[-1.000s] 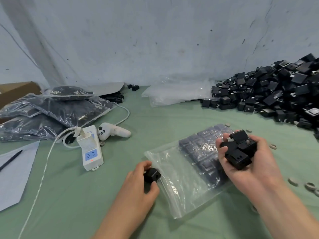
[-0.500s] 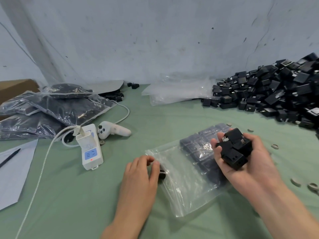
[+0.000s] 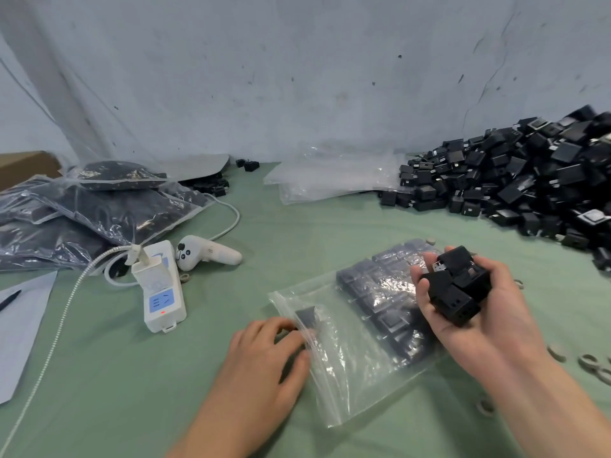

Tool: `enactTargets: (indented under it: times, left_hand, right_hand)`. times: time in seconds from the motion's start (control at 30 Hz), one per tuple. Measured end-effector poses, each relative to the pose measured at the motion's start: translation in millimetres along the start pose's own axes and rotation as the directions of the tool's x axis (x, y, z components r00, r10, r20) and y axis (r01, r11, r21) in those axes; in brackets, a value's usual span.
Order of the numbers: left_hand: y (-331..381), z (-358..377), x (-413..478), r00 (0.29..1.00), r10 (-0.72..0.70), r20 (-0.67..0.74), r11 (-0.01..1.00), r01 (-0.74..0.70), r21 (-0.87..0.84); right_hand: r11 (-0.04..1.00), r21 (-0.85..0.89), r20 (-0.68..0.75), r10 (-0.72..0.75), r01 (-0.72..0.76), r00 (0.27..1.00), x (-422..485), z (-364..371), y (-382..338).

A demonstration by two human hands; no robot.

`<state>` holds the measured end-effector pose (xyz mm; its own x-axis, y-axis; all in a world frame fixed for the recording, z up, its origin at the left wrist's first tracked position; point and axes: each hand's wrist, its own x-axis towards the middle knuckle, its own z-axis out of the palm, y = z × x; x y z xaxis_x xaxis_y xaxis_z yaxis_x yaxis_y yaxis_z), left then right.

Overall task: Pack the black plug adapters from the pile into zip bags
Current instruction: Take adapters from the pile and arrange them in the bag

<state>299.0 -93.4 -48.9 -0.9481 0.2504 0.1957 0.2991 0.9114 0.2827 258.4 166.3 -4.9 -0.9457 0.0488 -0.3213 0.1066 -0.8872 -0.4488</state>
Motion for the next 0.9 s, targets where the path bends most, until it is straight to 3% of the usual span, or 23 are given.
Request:
enactTargets:
  times: [0.17, 0.27, 0.47, 0.63, 0.9]
  left_hand:
    - [8.8, 2.7, 12.7, 0.995, 0.029, 0.091, 0.980, -0.046, 0.193]
    - [19.5, 2.3, 19.9, 0.999, 0.034, 0.026, 0.972, -0.039, 0.232]
    - [24.8, 8.1, 29.9, 0.997, -0.020, 0.071, 0.942, -0.005, 0.335]
    - [20.3, 11.7, 35.7, 0.997, 0.034, 0.075, 0.948, -0.056, 0.315]
    - [22.5, 12.8, 50.8, 0.991, -0.008, 0.135, 0.937, -0.040, 0.347]
  right_hand:
    - [1.000, 0.012, -0.015, -0.013, 0.013, 1.000, 3.2, 0.6, -0.9]
    - [1.000, 0.004, -0.007, -0.019, 0.019, 1.000, 5.3, 0.9, -1.5]
    - [1.000, -0.003, 0.004, -0.015, 0.015, 1.000, 10.2, 2.0, -3.4]
    - [1.000, 0.011, 0.016, -0.015, 0.015, 1.000, 13.5, 6.9, -5.4]
    - [0.999, 0.021, 0.011, -0.025, 0.025, 1.000, 22.4, 12.5, -10.2]
